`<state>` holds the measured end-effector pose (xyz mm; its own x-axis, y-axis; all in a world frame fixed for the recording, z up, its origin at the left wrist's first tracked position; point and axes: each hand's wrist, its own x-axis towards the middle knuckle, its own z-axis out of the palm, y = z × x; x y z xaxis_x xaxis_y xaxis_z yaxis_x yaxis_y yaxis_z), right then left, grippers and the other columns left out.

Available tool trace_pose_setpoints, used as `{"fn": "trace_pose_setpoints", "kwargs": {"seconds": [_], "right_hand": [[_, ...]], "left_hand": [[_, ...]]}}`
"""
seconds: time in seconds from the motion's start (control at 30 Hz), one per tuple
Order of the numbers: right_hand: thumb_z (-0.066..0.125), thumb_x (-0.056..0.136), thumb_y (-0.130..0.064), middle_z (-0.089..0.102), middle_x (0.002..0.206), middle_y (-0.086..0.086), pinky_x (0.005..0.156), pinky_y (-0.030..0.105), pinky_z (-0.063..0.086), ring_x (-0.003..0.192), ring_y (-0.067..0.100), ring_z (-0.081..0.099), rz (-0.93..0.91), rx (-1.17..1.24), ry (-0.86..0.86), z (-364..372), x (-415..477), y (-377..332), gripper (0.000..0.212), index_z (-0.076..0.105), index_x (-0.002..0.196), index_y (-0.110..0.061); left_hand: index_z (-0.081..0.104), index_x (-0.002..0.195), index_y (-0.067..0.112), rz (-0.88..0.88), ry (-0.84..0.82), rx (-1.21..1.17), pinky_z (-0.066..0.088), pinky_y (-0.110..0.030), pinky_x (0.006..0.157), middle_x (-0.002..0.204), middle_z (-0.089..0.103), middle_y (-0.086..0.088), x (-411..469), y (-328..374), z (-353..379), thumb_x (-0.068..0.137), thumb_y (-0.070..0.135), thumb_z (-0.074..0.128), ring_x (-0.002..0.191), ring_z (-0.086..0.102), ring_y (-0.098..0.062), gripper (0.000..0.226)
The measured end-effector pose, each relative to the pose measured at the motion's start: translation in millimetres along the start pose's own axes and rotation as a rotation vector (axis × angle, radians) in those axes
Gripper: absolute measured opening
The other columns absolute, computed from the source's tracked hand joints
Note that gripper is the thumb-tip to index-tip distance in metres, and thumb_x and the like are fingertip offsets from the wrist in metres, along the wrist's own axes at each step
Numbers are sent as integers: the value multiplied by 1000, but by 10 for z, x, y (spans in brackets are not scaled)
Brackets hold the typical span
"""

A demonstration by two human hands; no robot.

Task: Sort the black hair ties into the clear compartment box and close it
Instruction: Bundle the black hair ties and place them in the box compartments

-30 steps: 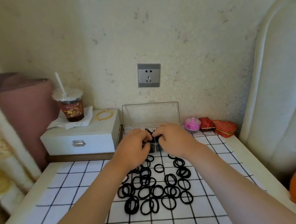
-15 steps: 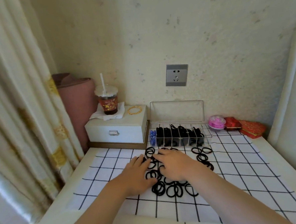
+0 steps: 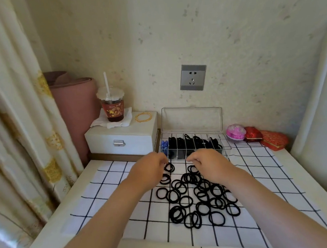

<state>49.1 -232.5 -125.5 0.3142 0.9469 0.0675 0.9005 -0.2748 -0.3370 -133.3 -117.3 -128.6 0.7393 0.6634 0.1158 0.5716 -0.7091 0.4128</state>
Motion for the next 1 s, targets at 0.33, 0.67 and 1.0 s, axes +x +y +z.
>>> {"fn": "trace_pose_setpoints", "kwargs": {"seconds": [0.33,0.67,1.0], "right_hand": [[58,98,-24,57,110,-3,85,33,51,102,21,61,-16,-230,-146,104,168,73,24,73,116,-30],[58,97,-18,73,98,-9,81,28,53,88,12,67,39,77,51,-67,112,-9,19,75,105,-23],[63,95,-20,62,85,-17,82,22,49,88,7,63,-7,121,-263,-171,57,-113,21,75,110,-27]], "left_hand": [[74,102,8,-182,-85,219,52,-30,75,97,68,-7,446,46,304,93,25,63,90,66,-22,22],[63,102,16,-156,-57,102,45,-28,67,92,62,0,357,-12,227,96,17,49,85,60,-18,15],[71,95,23,-179,-197,-481,58,-27,81,93,66,6,131,-57,-57,91,4,60,85,66,-10,22]]}}
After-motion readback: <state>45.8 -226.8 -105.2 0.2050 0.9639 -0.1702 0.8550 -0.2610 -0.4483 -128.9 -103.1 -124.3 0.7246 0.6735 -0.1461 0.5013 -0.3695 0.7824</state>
